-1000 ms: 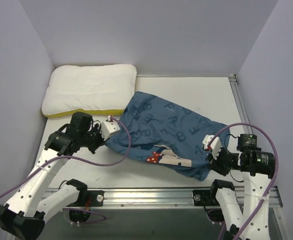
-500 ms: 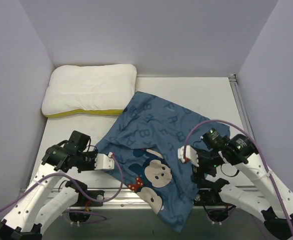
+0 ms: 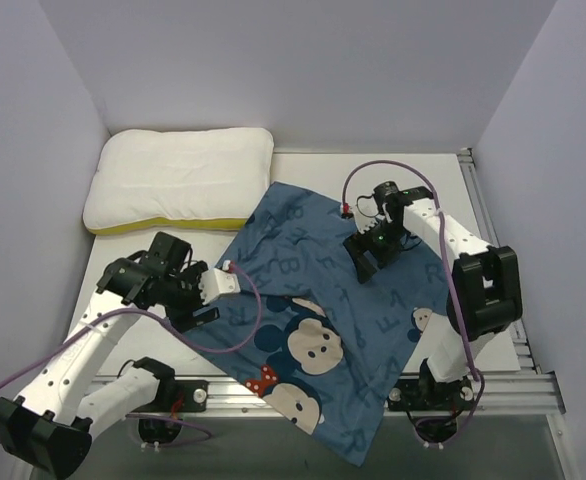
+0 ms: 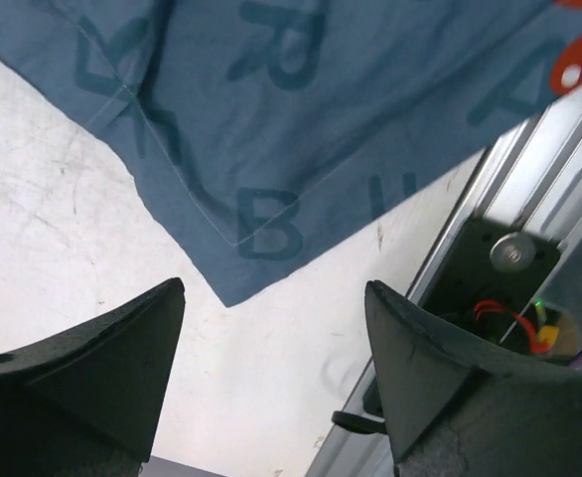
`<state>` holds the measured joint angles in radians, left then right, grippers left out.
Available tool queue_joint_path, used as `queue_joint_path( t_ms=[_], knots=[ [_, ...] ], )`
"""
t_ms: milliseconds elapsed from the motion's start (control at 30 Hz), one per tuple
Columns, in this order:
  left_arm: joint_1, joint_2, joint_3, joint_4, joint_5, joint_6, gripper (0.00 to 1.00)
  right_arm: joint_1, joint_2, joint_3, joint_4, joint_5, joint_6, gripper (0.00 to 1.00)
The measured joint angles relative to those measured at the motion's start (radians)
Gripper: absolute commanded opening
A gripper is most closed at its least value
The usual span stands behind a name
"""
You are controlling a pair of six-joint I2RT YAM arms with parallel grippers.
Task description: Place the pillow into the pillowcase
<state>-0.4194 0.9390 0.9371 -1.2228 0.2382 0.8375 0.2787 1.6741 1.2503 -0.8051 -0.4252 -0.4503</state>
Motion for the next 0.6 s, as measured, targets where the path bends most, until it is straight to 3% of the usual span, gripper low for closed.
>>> queue_joint_path(
  t_ms=[233, 267, 300, 400, 433, 600],
  knots=[
    [0.005, 0.1, 0.109, 0.079, 0.023, -0.214, 0.84, -0.047, 0.254, 0.155, 0.105, 0.124, 0.096, 0.69],
    [0.006, 0.107, 0.118, 0.088, 0.023, -0.237, 0.85, -0.066, 0.3, 0.193, 0.109, 0.148, 0.109, 0.68],
    [0.009, 0.115, 0.126, 0.096, 0.021, -0.257, 0.94, -0.082, 0.333, 0.221, 0.111, 0.167, 0.117, 0.67],
    [0.026, 0.143, 0.146, 0.116, 0.02, -0.312, 0.96, -0.173, 0.468, 0.353, 0.086, 0.221, 0.144, 0.66],
    [0.035, 0.158, 0.157, 0.119, 0.02, -0.327, 0.96, -0.208, 0.488, 0.385, 0.089, 0.241, 0.144, 0.53],
    [0.097, 0.274, 0.245, 0.159, 0.02, -0.409, 0.97, -0.423, 0.609, 0.587, 0.045, 0.303, 0.151, 0.55]
  ],
)
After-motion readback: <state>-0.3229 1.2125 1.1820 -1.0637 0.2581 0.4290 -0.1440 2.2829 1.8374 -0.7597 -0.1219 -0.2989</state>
